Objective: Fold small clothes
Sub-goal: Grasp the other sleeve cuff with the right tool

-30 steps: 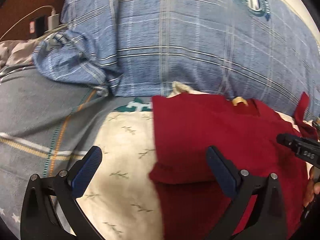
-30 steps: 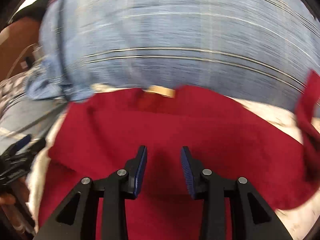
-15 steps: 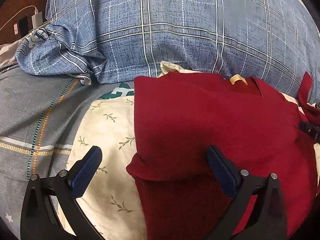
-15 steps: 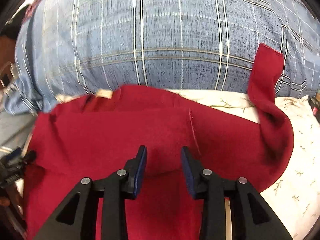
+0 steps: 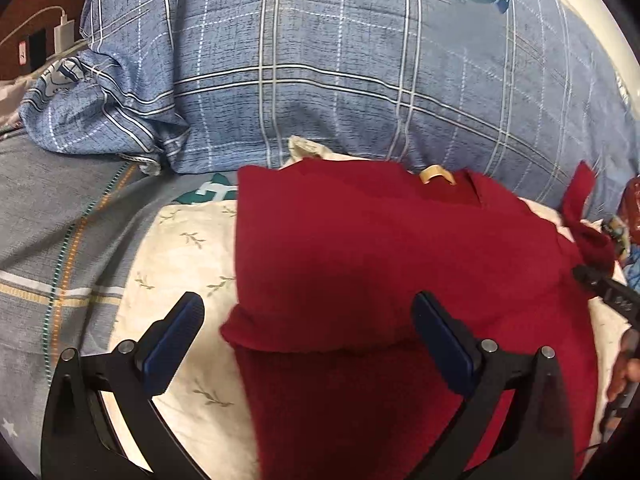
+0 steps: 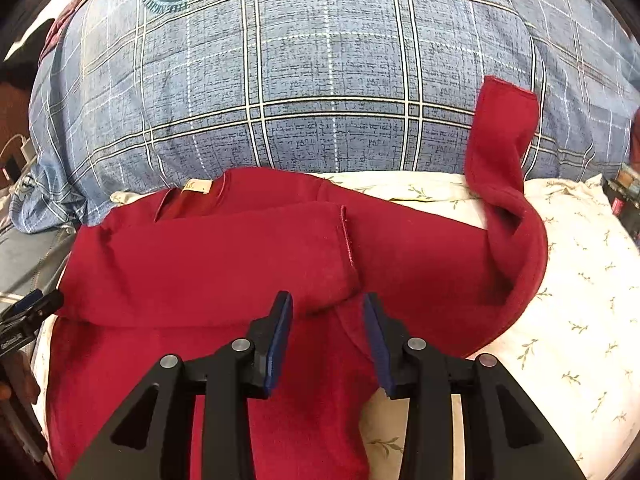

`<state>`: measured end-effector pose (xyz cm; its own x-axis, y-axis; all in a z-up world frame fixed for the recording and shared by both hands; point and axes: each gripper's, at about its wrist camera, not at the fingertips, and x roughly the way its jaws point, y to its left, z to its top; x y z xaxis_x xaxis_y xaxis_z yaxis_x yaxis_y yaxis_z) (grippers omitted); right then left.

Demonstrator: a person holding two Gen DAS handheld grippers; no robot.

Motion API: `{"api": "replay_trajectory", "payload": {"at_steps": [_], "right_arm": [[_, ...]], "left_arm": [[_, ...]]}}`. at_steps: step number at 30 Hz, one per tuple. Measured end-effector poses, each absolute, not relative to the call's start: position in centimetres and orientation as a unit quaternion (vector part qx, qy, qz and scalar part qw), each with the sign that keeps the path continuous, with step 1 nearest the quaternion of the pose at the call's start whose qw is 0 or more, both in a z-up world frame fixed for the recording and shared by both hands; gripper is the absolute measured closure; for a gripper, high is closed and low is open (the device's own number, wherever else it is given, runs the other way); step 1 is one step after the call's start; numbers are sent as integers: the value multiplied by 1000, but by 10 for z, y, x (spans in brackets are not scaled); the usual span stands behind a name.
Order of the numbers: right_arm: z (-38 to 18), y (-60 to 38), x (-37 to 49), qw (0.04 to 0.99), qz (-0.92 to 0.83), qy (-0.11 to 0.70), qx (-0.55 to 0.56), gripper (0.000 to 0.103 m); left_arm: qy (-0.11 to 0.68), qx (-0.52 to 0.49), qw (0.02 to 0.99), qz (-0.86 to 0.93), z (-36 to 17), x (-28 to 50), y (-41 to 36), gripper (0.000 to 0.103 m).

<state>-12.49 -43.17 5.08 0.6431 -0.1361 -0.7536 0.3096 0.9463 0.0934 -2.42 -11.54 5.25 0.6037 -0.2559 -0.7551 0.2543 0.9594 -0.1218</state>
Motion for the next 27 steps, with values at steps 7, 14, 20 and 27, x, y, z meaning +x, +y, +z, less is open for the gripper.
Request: {"api": "replay_trajectory", "payload": {"at_steps": [7,14,20,27], "right_arm": [[36,-437,-129,897,-110,408,130,64],[71,-490,-147,900,-167,363,175,47],[70,-526,-141,887,-208,375,173,47],[82,-539,-97,885,-247,380,109,46]], "left_arm": [[456,-1,881,-128,29,-12,-116,0],[459,7,880,-124,21,-12,-120,0],[455,11,882,-123,20,-13,-121,0],[456,7,882,-124,21,-12,-120,0]]}}
